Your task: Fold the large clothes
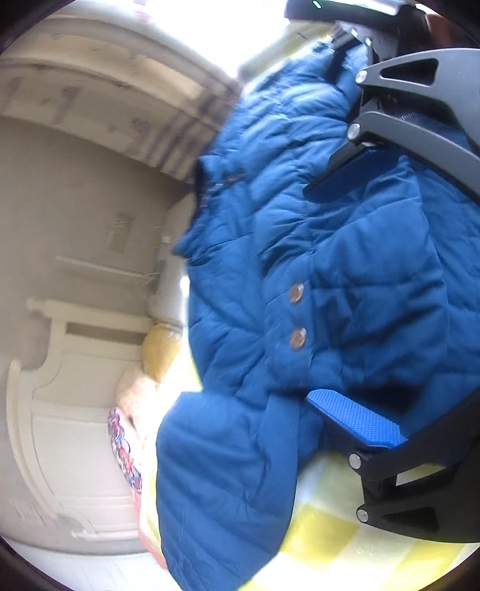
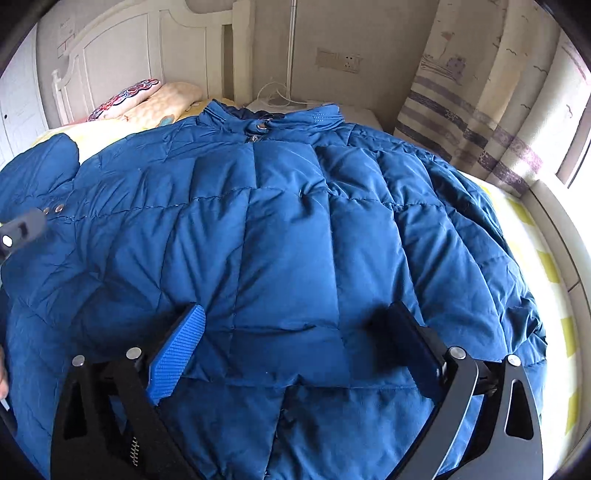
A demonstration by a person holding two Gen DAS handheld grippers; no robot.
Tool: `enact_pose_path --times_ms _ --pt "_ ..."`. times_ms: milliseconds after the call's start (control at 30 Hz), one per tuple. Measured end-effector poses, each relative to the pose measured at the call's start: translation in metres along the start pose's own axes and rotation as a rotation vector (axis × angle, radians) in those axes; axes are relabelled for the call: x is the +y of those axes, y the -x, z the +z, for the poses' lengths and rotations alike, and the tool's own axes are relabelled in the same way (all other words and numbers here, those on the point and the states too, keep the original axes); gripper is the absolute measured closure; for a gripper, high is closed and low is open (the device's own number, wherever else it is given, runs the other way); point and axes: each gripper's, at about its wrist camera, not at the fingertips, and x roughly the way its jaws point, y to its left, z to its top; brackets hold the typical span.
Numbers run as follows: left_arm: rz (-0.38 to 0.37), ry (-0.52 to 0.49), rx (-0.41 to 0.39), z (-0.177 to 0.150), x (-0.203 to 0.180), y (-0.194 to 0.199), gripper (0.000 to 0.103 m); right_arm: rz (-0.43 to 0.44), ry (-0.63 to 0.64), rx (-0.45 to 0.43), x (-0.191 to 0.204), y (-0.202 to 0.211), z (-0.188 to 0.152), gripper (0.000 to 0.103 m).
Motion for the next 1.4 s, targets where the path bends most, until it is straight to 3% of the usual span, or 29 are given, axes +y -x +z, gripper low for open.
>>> enact_pose_path --times_ms 100,333,467,500,533,567,633,733,833,933,1033,1133,1233,1267,1333,1400 --pt "0.007 0.206 -0.104 0.021 0.072 0.039 0.003 -0.009 0.005 -0.001 0.002 0.001 -0.002 0.006" --pt "0.051 0.891 -0.161 0.036 0.310 0.063 0.004 0.004 -0.005 0.000 0.000 0.001 -0.002 0.006" --pt "-0.010 1.079 -0.195 0.044 0.379 0.054 0.009 0.011 -0.010 0.002 0.000 0.001 -0.003 0.005" --pt "-0.006 1.095 -0.208 0.048 0.387 0.052 0.013 0.013 -0.012 0.002 -0.001 0.001 -0.002 0.005" --pt "-0.002 1.096 -0.220 0.052 0.392 0.051 0.043 0.015 -0.013 0.001 -0.001 0.001 -0.003 0.005" --pt "0.004 1.089 -0.209 0.056 0.395 0.047 0.085 0.017 -0.014 -0.001 -0.002 0.002 -0.003 0.005" --pt "0.048 1.054 -0.201 0.062 0.388 0.048 0.091 0.020 -0.018 -0.010 -0.002 0.003 -0.003 0.005" --pt "0.058 0.874 -0.337 0.075 0.337 0.077 0.095 0.001 -0.064 -0.072 -0.010 0.015 -0.005 0.006" --pt "-0.011 0.570 -0.392 0.097 0.234 0.093 0.097 0.017 -0.195 -0.177 -0.033 0.034 -0.012 0.006" --pt "-0.095 0.152 -0.366 0.096 0.092 0.089 0.097 0.044 -0.358 -0.260 -0.062 0.047 -0.025 0.006" --pt "-0.208 -0.153 -0.207 0.059 -0.027 0.054 0.096 0.102 -0.506 -0.322 -0.089 0.054 -0.039 0.006" --pt "-0.275 -0.300 0.028 0.013 -0.099 -0.001 0.096 0.153 -0.621 -0.345 -0.110 0.054 -0.050 0.006" --pt "-0.285 -0.348 0.280 -0.032 -0.124 -0.060 0.090 0.177 -0.618 -0.347 -0.110 0.054 -0.049 0.006" --pt "-0.262 -0.358 0.301 -0.041 -0.124 -0.071 0.090 0.185 -0.602 -0.343 -0.108 0.053 -0.047 0.006" --pt "-0.285 -0.327 0.317 -0.038 -0.116 -0.074 0.087 0.195 -0.586 -0.333 -0.106 0.052 -0.045 0.006" --pt "-0.331 -0.295 0.342 -0.037 -0.112 -0.071 0.072 0.208 -0.587 -0.333 -0.106 0.052 -0.045 0.006"
